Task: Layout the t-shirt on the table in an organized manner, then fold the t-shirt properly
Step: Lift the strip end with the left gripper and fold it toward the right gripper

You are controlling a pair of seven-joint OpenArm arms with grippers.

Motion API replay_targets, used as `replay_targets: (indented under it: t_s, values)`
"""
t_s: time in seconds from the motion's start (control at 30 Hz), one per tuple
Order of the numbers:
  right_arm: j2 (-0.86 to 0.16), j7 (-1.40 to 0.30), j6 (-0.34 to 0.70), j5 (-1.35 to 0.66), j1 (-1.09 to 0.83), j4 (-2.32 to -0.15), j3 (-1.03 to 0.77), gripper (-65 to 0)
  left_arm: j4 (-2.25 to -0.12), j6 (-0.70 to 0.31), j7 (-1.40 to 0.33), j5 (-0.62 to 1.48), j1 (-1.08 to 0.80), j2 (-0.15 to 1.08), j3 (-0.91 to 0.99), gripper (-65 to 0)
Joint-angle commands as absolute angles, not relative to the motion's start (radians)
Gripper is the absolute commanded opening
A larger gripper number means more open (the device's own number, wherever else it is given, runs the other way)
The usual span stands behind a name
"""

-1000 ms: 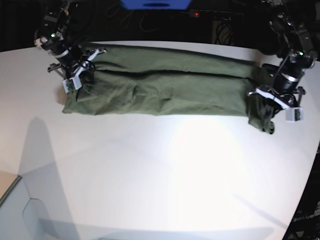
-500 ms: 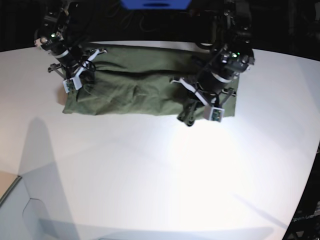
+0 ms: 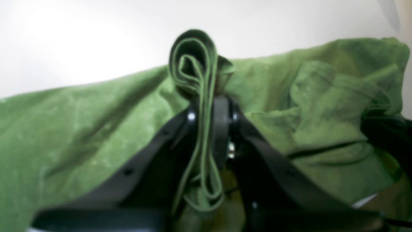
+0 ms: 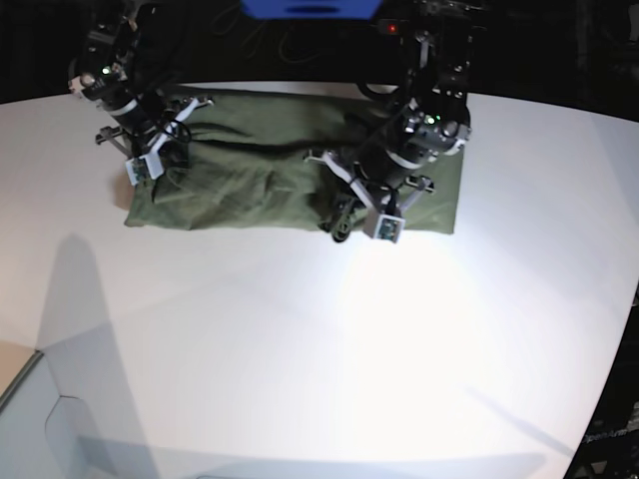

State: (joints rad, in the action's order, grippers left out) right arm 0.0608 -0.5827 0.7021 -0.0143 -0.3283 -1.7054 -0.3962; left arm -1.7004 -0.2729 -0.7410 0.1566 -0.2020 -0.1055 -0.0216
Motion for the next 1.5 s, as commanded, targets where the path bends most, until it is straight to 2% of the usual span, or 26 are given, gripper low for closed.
replay_targets:
  t_s: [0.0,0.8,0.87,1.0,1.13,1.37,1.43,1.47]
  values:
    - [0.058,-0.608,0.698,0.005,-0.334,-1.713,-0.397,-65.0,-1.713,-0.278,-0.719,0.174,-0.189,-0.11,-0.039,-64.8]
    - [0.056,-0.608,0.698,0.005,-0.329,-1.715,-0.397,-65.0,-1.69,-0.285,-0.727,0.179,-0.17,-0.107,-0.148,-63.9]
    - [0.056,-0.608,0.698,0.005,-0.329,-1.715,-0.397,-65.0,-1.69,-0.283,-0.725,0.179,-0.17,-0.107,-0.148,-59.7]
    - [0.056,-0.608,0.698,0.005,-0.329,-1.715,-0.397,-65.0,-1.69,-0.282,-0.722,0.179,-0.17,-0.107,-0.147,-42.7]
    - [0.056,-0.608,0.698,0.005,-0.328,-1.715,-0.397,-65.0,-1.693,-0.286,-0.72,0.179,-0.17,-0.107,-0.147,-31.1]
    - [0.056,-0.607,0.698,0.005,-0.328,-1.715,-0.397,-65.0,-1.876,-0.286,-0.727,0.211,-0.183,-0.088,-0.134,-31.0]
    - [0.056,-0.607,0.698,0.005,-0.328,-1.715,-0.397,-65.0,-1.905,-0.283,-0.728,0.232,-0.194,-0.061,-0.117,-34.3]
    - [0.056,-0.607,0.698,0.005,-0.328,-1.715,-0.397,-65.0,-1.906,-0.282,-0.73,0.24,-0.199,-0.05,-0.108,-38.3]
